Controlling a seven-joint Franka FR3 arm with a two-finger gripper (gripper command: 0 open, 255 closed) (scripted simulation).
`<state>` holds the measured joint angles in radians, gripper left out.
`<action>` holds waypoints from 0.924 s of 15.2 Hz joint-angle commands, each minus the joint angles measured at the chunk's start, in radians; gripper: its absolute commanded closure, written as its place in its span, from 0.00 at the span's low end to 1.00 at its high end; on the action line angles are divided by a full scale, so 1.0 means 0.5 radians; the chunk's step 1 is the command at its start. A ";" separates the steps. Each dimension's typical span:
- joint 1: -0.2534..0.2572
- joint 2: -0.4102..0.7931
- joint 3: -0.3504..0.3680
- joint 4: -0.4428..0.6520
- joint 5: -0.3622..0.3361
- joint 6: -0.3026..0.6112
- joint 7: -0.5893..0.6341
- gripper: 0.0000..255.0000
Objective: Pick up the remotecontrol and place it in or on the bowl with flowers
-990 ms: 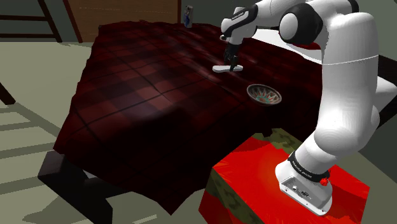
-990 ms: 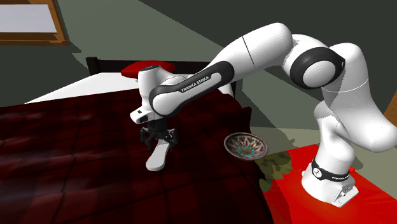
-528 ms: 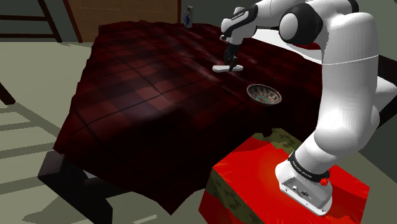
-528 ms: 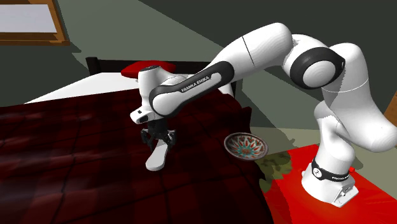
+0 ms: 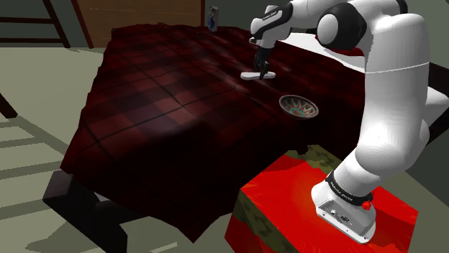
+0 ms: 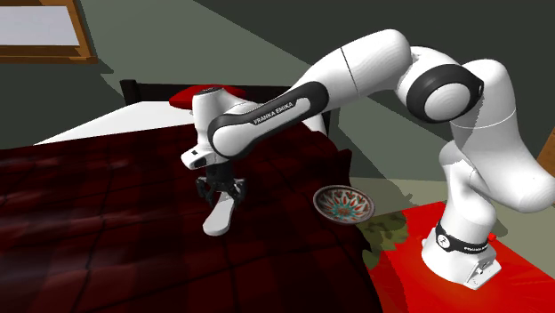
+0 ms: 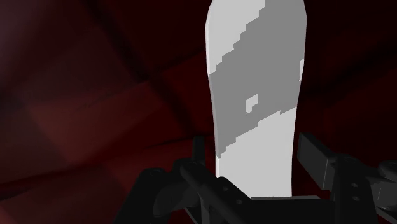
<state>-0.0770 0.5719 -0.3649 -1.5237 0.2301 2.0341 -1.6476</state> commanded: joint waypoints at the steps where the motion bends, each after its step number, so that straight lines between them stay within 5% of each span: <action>1: 0.004 -0.024 -0.005 0.019 -0.010 -0.041 0.008 1.00; 14: 0.002 -0.122 -0.031 0.223 -0.056 -0.335 0.042 1.00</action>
<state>-0.0747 0.5135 -0.3795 -1.4237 0.2037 1.8802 -1.6271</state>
